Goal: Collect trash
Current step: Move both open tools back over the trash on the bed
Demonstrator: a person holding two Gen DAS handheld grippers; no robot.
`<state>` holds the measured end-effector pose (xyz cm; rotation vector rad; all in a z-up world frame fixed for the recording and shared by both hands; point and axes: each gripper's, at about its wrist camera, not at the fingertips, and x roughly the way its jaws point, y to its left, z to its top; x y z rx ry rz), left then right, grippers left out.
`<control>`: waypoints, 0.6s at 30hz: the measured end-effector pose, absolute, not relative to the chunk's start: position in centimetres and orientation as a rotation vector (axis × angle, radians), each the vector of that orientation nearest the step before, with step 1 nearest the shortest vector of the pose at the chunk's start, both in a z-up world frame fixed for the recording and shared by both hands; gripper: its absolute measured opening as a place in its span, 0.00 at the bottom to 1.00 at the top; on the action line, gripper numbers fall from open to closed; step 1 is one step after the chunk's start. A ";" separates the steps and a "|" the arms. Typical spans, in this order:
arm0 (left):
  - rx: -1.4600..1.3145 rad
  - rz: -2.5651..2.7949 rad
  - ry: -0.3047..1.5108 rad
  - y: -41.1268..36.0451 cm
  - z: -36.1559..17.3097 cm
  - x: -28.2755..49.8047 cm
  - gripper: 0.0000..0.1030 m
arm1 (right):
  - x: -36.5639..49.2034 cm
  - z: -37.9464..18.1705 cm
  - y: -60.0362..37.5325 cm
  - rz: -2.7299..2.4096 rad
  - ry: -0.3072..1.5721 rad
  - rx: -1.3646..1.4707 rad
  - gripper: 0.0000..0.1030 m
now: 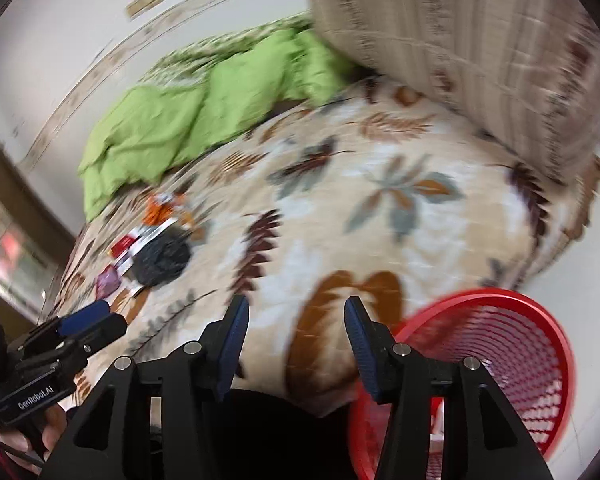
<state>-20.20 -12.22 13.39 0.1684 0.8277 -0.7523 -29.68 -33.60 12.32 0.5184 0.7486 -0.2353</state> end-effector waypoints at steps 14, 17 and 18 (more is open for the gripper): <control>-0.101 -0.306 0.872 3.7 10.9 -8.5 0.60 | -21.9 13.1 -24.7 0.008 0.809 0.369 0.58; -0.146 -0.229 0.897 5.9 9.6 -5.6 0.60 | -21.2 12.9 -23.6 0.036 0.816 0.361 0.58; -0.149 -0.219 0.902 6.2 9.2 -4.9 0.60 | -21.0 12.8 -23.3 0.043 0.819 0.360 0.58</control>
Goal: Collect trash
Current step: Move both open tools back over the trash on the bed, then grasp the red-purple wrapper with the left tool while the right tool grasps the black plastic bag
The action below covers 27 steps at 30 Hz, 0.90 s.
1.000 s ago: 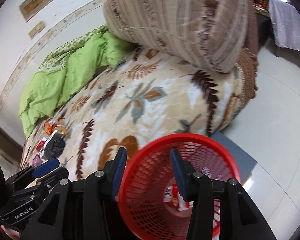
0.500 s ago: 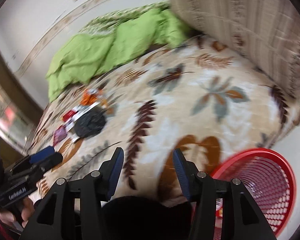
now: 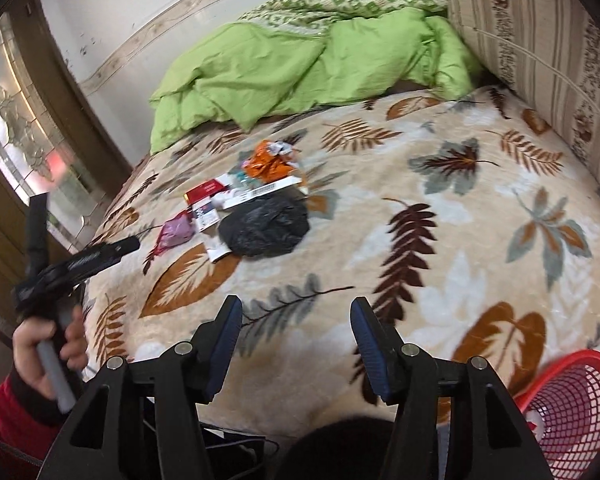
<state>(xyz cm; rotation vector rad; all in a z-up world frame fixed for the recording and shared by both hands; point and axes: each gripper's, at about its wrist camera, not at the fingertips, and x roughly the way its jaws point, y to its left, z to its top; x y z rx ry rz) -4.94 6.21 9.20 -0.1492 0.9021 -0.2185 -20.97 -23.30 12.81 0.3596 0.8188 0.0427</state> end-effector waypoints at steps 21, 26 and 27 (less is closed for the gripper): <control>-0.161 -0.248 0.923 3.6 3.0 3.1 0.44 | -13.7 10.3 -22.5 0.139 0.852 0.429 0.64; -0.111 -0.236 0.887 3.2 3.4 2.4 0.41 | -9.5 8.6 -22.2 0.148 0.874 0.457 0.72; -0.119 -0.237 0.883 3.4 3.6 2.2 0.39 | -8.3 8.1 -22.3 0.142 0.887 0.470 0.72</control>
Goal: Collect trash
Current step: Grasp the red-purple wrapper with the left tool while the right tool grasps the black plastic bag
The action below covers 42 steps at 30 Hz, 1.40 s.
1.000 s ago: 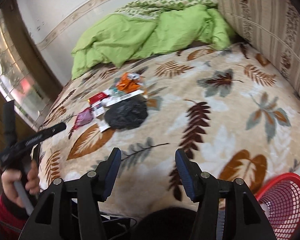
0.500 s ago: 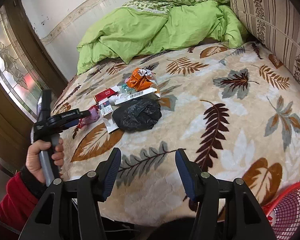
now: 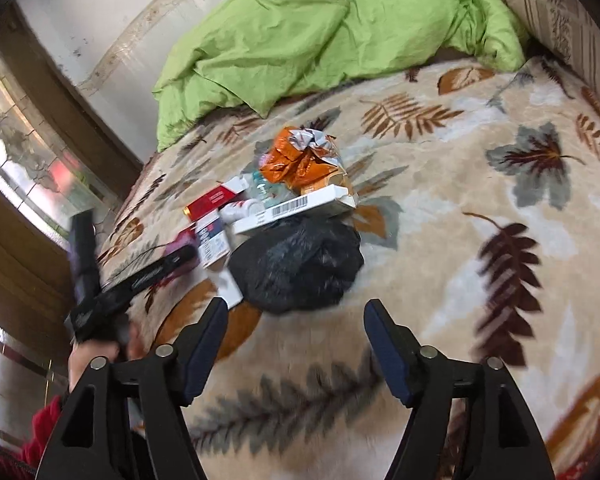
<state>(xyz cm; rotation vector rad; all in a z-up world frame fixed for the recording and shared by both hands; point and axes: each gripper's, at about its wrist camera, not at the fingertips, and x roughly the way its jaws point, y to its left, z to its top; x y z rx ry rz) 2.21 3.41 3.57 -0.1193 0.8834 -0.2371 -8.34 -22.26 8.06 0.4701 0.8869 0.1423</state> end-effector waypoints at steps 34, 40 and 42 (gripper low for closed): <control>-0.076 -0.239 0.772 2.6 6.6 -3.3 0.38 | -6.7 5.9 -15.7 0.200 0.815 0.212 0.48; -0.004 -0.270 0.737 0.5 7.2 -8.6 0.38 | -11.3 8.0 -16.8 0.145 0.707 0.212 0.48; 0.021 -0.274 0.725 -0.1 7.3 -10.2 0.38 | -12.7 8.5 -17.6 0.132 0.683 0.242 0.48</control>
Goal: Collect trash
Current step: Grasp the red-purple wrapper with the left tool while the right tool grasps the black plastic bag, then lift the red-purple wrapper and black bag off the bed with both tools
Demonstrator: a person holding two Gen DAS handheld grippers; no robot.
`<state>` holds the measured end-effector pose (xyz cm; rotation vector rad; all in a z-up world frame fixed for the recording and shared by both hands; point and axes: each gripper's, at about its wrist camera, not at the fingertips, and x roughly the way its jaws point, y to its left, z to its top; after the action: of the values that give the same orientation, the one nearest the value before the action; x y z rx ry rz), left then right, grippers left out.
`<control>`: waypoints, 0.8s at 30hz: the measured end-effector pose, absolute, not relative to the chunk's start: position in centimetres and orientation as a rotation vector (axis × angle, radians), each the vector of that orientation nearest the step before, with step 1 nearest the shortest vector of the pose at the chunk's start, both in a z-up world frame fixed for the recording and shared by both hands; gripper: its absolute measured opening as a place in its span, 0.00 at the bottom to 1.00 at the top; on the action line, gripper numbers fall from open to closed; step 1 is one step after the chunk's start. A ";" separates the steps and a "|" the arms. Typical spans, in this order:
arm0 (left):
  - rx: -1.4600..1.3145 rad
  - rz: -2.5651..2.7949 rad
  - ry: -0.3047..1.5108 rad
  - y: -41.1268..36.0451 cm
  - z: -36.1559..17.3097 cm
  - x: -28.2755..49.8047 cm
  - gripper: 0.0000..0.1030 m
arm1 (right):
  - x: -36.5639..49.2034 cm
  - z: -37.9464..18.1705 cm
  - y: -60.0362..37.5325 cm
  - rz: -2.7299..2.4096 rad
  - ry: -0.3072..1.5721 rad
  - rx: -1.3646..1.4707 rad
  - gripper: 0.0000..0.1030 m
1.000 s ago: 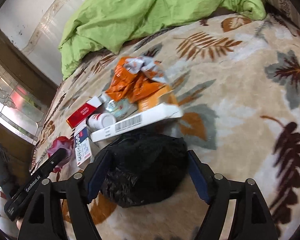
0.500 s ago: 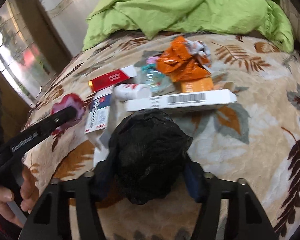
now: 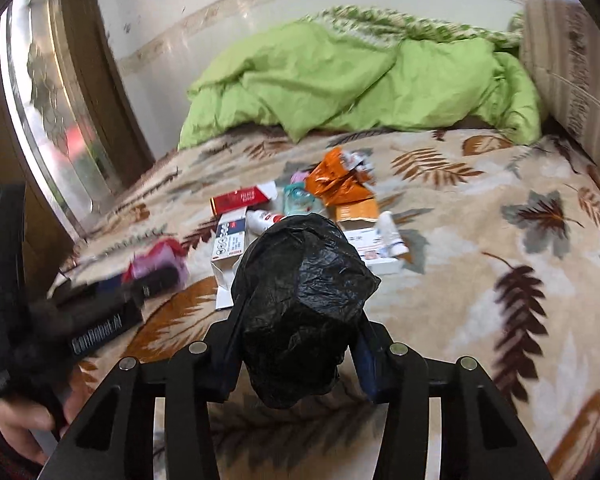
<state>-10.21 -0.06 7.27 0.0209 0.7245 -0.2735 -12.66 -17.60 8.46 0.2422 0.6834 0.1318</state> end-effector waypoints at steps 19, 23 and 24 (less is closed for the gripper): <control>0.074 -0.159 0.658 0.3 7.9 -14.5 0.38 | -16.8 9.8 -18.8 0.117 0.606 0.279 0.48; 0.080 -0.153 0.654 0.2 7.8 -14.4 0.38 | -16.6 9.8 -18.6 0.117 0.612 0.270 0.48; 0.083 -0.152 0.654 0.2 7.8 -14.4 0.38 | -16.6 9.7 -18.6 0.119 0.614 0.268 0.48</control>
<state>-14.40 0.21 7.83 0.0830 0.6536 -0.1522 -16.58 -18.57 9.74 0.2684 0.6136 0.1186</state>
